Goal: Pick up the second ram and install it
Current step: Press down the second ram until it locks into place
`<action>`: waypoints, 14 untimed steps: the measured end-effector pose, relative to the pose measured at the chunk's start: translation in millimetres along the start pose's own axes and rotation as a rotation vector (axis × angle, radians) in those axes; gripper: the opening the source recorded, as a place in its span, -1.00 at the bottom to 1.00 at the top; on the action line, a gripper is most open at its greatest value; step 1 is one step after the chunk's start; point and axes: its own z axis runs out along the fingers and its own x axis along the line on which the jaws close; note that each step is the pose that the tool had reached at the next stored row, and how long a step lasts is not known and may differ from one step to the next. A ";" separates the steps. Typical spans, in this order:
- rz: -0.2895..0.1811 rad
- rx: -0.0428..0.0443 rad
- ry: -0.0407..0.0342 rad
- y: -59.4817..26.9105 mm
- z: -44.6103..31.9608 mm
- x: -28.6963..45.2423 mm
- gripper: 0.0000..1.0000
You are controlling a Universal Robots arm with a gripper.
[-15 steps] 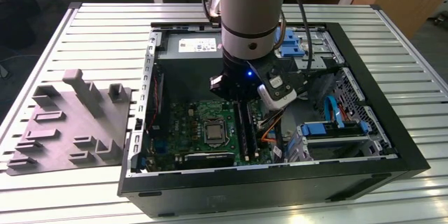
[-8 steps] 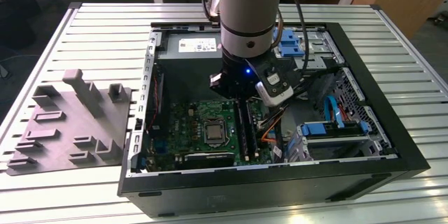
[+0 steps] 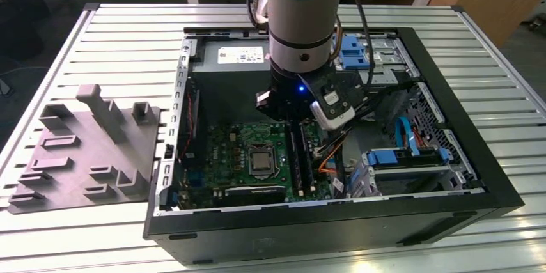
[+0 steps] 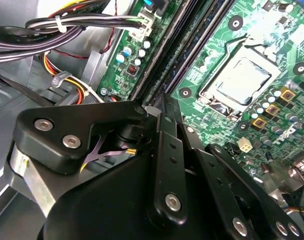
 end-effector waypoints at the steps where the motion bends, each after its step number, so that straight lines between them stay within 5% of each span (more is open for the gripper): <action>1: 0.000 0.0002 0.0000 0.0 0.0 0.0 -0.80; 14: 0.000 0.0004 0.0001 6.0 5.6 0.6 -0.80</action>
